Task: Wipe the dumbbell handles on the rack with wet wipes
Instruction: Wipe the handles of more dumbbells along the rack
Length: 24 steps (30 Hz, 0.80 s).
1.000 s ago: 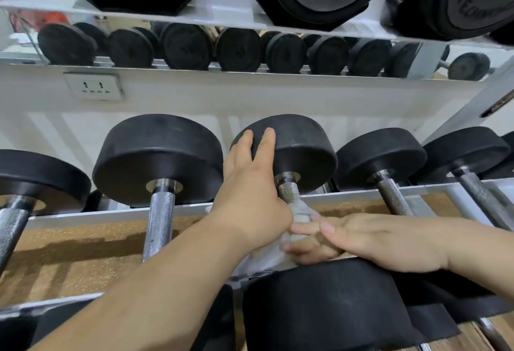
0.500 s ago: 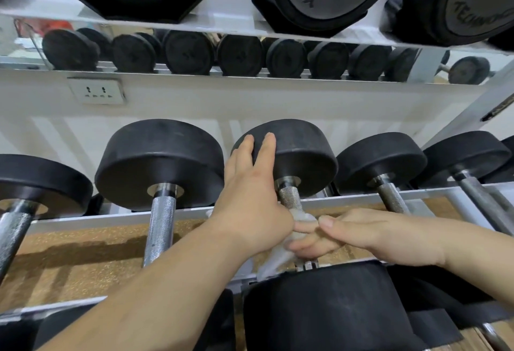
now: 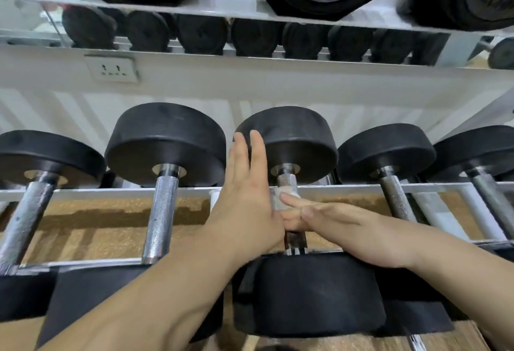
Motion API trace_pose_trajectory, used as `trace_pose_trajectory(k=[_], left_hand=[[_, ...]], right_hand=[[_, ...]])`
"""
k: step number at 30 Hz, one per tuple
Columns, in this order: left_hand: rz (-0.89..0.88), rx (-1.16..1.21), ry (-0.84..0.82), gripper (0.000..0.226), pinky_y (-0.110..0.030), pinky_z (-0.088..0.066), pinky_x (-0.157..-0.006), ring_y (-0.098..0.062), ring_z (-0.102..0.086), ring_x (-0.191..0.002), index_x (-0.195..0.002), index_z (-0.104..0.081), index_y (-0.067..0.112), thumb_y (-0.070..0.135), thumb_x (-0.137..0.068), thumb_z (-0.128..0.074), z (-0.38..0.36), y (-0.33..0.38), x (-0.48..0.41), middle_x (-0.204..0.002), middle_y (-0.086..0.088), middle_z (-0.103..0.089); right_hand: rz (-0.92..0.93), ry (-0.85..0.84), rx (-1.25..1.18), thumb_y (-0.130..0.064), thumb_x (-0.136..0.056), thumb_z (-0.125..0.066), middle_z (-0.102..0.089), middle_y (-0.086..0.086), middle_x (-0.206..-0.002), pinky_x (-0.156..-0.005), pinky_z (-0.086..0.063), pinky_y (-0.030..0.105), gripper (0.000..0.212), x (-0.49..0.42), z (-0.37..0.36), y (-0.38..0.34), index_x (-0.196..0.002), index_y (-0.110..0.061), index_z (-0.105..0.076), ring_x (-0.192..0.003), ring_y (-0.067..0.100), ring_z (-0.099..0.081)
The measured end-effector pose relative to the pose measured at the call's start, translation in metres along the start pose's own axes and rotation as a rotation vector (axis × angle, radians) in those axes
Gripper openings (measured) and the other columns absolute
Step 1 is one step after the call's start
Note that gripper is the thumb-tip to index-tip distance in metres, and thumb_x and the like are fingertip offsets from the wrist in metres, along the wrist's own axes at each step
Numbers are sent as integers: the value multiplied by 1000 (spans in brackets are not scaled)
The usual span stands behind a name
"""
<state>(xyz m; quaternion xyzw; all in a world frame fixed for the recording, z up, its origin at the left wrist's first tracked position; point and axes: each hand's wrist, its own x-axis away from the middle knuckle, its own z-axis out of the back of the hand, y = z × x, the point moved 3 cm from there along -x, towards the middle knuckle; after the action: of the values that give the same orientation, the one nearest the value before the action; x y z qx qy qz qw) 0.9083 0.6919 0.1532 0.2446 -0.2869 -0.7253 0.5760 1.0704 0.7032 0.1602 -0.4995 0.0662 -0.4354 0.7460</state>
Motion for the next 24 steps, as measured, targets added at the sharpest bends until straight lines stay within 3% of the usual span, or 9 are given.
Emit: trace_pose_trajectory(k=[1, 4, 7, 13, 15, 18, 19, 21, 24], left_hand=[[1, -41, 31, 124, -32, 3, -128, -12, 35, -151, -155, 34, 26, 25, -87, -70, -4, 0, 2, -161, 4, 44], [-15, -149, 98, 129, -33, 2, -129, -20, 34, -152, -154, 36, 18, 26, -84, -72, -10, -2, 3, -160, -4, 45], [-19, -176, 85, 133, -29, 5, -127, -22, 36, -152, -154, 34, 15, 31, -81, -75, -8, 0, 4, -160, -6, 45], [2, -87, 66, 129, -27, 12, -121, -22, 38, -150, -154, 35, 16, 12, -77, -68, -8, 7, 0, -159, -4, 45], [-8, -130, 85, 124, -30, 9, -124, -22, 37, -151, -154, 35, 16, 8, -81, -64, -7, 5, 1, -159, -4, 46], [-107, -158, 70, 115, -29, 9, -123, -18, 37, -150, -156, 32, 19, 0, -85, -55, -4, 16, 4, -156, 2, 48], [-144, -159, 69, 113, -28, 7, -122, -19, 30, -153, -160, 23, 18, -3, -82, -56, -5, 16, 5, -161, 1, 39], [-271, -143, 185, 96, -34, -13, -123, -30, -4, -156, -162, -21, 10, -4, -75, -59, -1, 18, 5, -168, -11, -10], [-424, -2, 291, 57, -45, -40, -115, -32, -45, -136, -133, -62, 5, 14, -81, -42, 0, 21, 12, -143, -9, -53]], right_hand=[[-23, -117, -23, -65, -103, -23, -40, -24, -161, -130, -11, 33, 68, 20, -1, 10, -144, -29, -63, -152, -13, -15], [-25, -44, -77, -75, -97, -27, -61, -23, -143, -127, -20, 31, 75, 35, -13, 24, -135, -27, -70, -144, -6, -41], [-38, 96, -221, -51, -104, -30, -76, -8, -124, -123, -32, 36, 62, 43, -16, 24, -123, -14, -77, -132, 5, -60], [-107, 319, -412, -49, -104, -37, -79, 22, -95, -115, -44, 52, 70, 42, -15, 23, -85, -1, -84, -111, 36, -72], [-221, 324, -424, -48, -108, -38, -76, 27, -87, -103, -55, 45, 73, 42, -11, 12, -81, 4, -82, -99, 43, -72], [-265, 401, -547, -39, -109, -39, -75, 30, -87, -74, -56, 27, 71, 41, -1, -6, -77, 12, -77, -81, 30, -67], [-271, 472, -656, -38, -108, -41, -74, 32, -87, -73, -54, 29, 68, 42, 3, -10, -74, 10, -76, -80, 32, -66], [-252, 655, -928, -37, -103, -46, -71, 32, -80, -74, -50, 36, 62, 43, 14, -14, -70, 7, -74, -77, 36, -65], [-244, 825, -1193, -33, -101, -49, -70, 26, -77, -66, -52, 35, 53, 52, 16, -16, -71, 4, -73, -68, 32, -68]])
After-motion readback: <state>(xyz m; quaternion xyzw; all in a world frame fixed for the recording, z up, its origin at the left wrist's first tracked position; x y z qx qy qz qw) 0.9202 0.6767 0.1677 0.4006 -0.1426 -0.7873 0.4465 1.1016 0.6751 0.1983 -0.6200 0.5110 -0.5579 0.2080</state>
